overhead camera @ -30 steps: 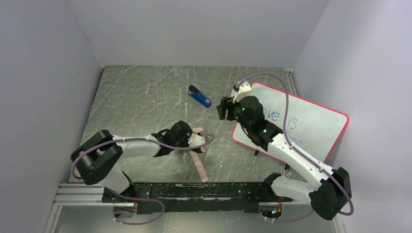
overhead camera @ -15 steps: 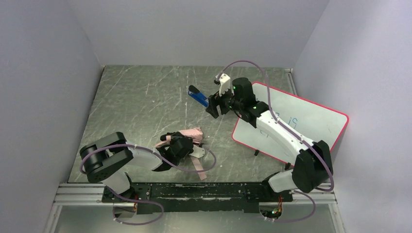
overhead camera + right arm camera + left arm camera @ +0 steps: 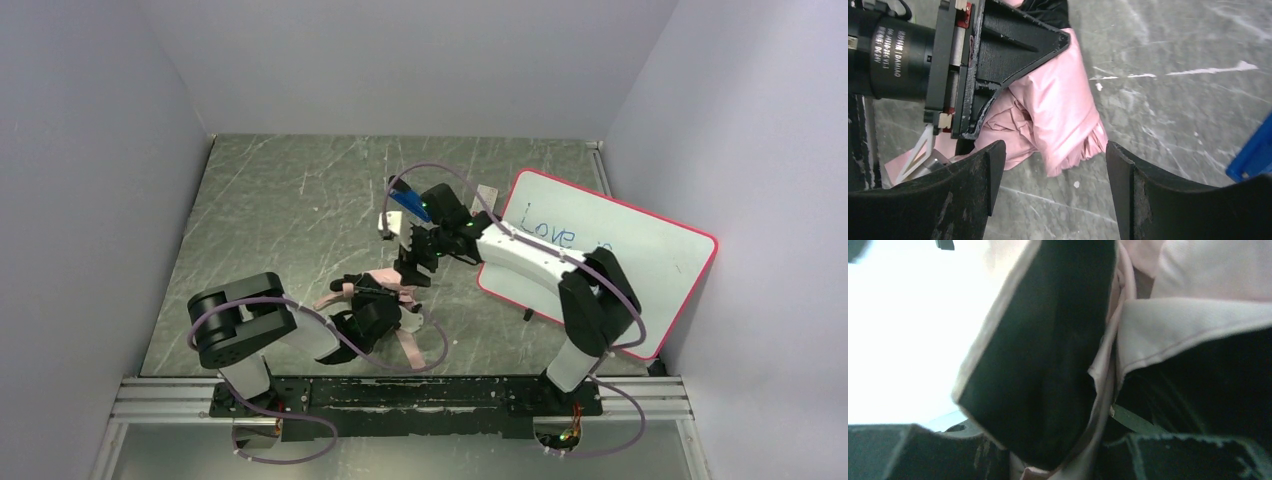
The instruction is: Put away the umbrella
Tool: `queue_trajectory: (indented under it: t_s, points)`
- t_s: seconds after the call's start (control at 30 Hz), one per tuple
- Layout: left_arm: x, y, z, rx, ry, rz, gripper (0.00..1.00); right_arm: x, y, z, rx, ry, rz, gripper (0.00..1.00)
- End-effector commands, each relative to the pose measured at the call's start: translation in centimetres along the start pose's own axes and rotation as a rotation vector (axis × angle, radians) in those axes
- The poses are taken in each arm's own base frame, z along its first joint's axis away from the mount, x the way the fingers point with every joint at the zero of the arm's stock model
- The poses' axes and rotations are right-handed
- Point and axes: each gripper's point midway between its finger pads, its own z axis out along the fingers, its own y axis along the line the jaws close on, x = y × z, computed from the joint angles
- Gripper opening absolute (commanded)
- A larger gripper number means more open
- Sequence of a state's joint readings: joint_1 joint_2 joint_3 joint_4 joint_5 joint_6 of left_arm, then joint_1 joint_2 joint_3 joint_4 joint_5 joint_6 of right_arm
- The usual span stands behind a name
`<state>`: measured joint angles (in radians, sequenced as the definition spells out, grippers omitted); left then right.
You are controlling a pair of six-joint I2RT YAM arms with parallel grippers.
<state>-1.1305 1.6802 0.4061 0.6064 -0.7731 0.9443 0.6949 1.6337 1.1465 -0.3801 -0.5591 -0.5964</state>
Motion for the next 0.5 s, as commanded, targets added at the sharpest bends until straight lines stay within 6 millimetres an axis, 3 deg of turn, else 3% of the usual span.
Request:
queue_trajectory:
  t_s: [0.0,0.3,0.47]
  points:
    - [1.8,-2.5,-0.4,0.067,0.047,0.141,0.05,0.4,-0.1,1.5,-0.071,0.04,-0.099,0.76]
    - [1.3,-2.6,-0.5,0.058,0.029,0.16,0.05,2.4,0.6,3.8,-0.2,0.107,-0.092,0.76]
    - [1.1,-2.7,-0.6,0.058,0.02,0.164,0.05,3.3,-0.5,5.5,-0.155,0.13,-0.122,0.76]
